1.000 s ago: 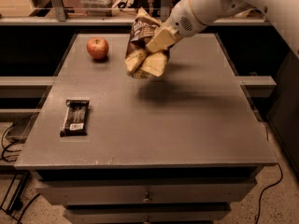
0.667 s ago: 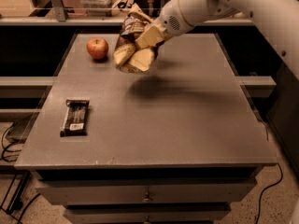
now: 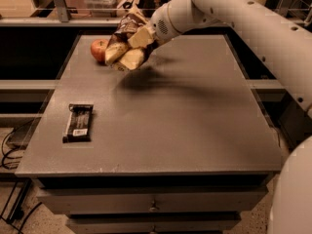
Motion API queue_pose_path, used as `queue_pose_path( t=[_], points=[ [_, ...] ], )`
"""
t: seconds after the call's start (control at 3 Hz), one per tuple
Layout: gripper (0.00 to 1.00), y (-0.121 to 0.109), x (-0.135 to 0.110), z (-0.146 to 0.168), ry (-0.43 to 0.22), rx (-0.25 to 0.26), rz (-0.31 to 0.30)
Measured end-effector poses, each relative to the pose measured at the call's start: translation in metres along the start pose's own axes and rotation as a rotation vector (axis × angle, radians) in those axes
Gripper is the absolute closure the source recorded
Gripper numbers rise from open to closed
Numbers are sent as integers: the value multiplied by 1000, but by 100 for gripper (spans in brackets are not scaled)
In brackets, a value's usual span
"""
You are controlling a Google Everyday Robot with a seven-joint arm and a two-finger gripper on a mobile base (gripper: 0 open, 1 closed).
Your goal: Move brown chip bag near apple
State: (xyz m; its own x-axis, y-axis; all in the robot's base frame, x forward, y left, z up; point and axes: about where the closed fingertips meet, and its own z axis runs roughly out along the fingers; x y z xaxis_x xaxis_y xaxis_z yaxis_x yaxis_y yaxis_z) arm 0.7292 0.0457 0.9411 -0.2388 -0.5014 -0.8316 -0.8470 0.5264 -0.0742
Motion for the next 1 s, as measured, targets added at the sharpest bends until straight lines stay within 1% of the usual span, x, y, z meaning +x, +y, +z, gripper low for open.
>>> queue_pose_path(
  t=[0.33, 0.67, 1.0],
  points=[
    [35, -5, 7, 21, -1, 12, 48],
    [12, -9, 16, 32, 8, 25, 94],
    [0, -8, 16, 34, 8, 22, 94]
  ],
)
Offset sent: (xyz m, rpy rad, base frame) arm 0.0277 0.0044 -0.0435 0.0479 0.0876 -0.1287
